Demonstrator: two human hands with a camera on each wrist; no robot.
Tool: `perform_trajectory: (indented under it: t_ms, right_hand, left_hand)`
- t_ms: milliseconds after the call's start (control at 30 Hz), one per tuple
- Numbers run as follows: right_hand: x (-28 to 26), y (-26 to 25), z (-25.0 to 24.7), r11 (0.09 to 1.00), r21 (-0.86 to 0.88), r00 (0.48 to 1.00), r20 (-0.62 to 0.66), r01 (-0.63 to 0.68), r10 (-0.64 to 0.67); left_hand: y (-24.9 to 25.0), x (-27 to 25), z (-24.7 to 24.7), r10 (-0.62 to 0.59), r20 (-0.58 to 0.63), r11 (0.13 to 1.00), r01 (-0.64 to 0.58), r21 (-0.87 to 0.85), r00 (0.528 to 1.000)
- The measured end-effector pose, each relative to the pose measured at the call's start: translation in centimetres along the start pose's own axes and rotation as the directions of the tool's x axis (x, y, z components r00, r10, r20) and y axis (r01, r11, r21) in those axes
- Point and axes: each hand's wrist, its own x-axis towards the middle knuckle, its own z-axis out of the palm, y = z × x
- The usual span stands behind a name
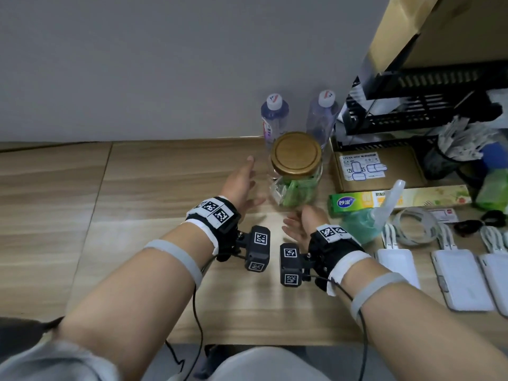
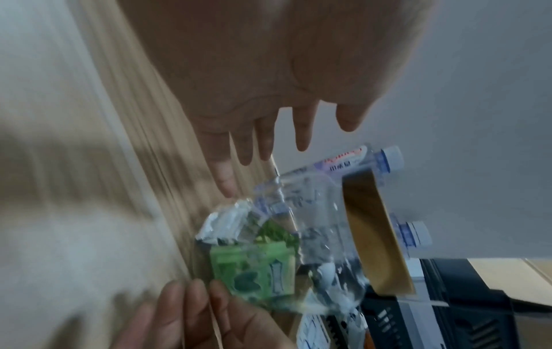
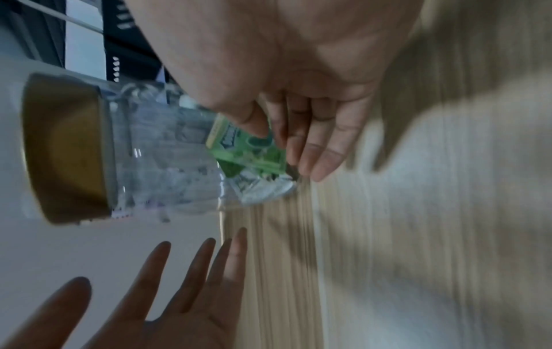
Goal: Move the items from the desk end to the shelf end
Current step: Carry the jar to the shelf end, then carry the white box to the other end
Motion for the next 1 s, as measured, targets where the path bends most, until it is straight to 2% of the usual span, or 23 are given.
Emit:
perform_trajectory:
  t_ms: [100,233,467,700,833,1000]
  right_hand:
    - [-1.1,1.5,2.9,0.996,-0.085,0.998,0.070,-0.006,0.012]
    - [-3.3,2.8,8.2,0.987,-0.149,0.986,0.161,0.056,-0.032]
    - [-10.9,6.6,22.0,0.949,-0.242,0.948,0.291,0.202,-0.128]
    - [-20.0,15.8,38.6,0.859,-0.338,0.856,0.478,0.385,-0.196]
    - [-24.1,22.7,47.1,0.821,-0.380,0.813,0.559,0.426,-0.163]
    - [-27.5,29.2,55.5,0.771,-0.429,0.757,0.645,0.471,-0.104]
  left_hand:
    - [-0.6,-0.8,-3.8,0.048,-0.073,0.999,-0.047,0.017,0.996]
    - [-1.0,-2.7,-10.6,0.078,-0.166,0.996,-0.085,-0.034,0.983]
    - [-0.3,-9.8,-26.0,0.200,-0.298,0.963,-0.244,-0.116,0.933]
    - [-2.9,-19.2,-46.8,0.272,-0.381,0.923,-0.352,-0.157,0.883]
    - [-5.5,-24.5,-57.8,0.242,-0.520,0.889,-0.402,-0.219,0.819]
    - [-7.0,-28.1,-67.6,0.217,-0.633,0.839,-0.474,-0.268,0.743]
